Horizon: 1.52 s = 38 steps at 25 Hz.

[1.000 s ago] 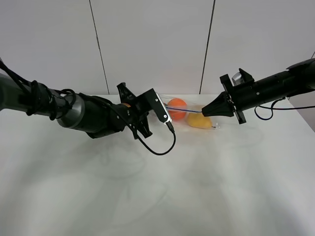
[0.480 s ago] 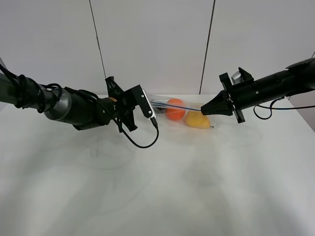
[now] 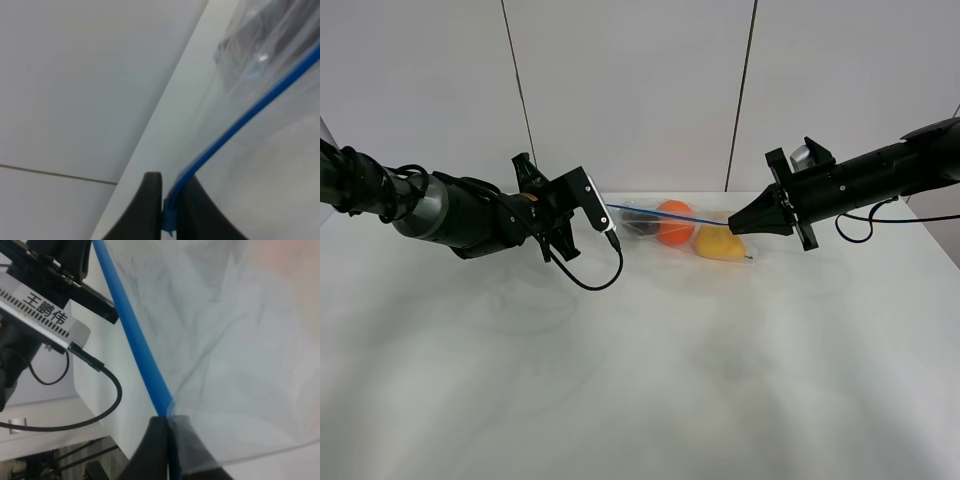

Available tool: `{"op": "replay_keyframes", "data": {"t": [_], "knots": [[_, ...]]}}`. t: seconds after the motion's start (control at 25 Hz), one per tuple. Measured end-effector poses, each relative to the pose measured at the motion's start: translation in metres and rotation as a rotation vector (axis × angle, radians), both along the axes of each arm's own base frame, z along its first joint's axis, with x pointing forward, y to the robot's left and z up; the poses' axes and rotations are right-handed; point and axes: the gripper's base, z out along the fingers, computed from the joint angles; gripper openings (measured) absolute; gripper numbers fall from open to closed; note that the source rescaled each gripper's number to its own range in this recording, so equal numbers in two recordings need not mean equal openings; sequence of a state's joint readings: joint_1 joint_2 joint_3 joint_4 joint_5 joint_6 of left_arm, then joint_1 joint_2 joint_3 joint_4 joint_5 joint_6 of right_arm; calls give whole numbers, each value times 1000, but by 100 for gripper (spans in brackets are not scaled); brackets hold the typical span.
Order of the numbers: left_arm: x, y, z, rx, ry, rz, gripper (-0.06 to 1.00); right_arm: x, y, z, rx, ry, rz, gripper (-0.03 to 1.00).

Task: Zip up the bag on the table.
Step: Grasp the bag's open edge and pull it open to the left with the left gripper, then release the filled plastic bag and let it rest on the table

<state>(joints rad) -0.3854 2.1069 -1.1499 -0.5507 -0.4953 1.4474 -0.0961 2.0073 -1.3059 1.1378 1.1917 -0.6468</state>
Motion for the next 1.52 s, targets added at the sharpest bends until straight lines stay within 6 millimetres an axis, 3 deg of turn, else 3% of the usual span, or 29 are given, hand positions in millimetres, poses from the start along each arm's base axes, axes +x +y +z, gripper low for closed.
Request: {"op": "replay_keyframes", "data": {"t": [0.12,0.2,0.32,0.4,0.52,0.72,0.92,1.24,1.52], "knots": [[0,0,0,0,3,-1,0,0,0,0,1,0,1,0],[0,2,0,-8,2,13,7,-1,-1,-1,-7,2,8,0],[6,20,1,-60,-12,106,43,-3,-6,-3,-39,10,29,0],[6,23,1,-102,-13,138,75,-4,-6,-3,-42,12,31,0],[6,28,-1,-126,-5,160,94,-4,-6,-4,-42,12,32,0],[9,59,-6,-162,23,268,100,-4,-6,-4,-42,12,32,0],[11,90,-8,-337,114,445,99,-4,-6,-3,-42,12,33,0],[24,109,26,-789,484,402,98,-4,-6,-3,-42,12,33,0],[16,129,55,-1126,885,364,97,-4,-6,-3,-42,12,33,0]]}}
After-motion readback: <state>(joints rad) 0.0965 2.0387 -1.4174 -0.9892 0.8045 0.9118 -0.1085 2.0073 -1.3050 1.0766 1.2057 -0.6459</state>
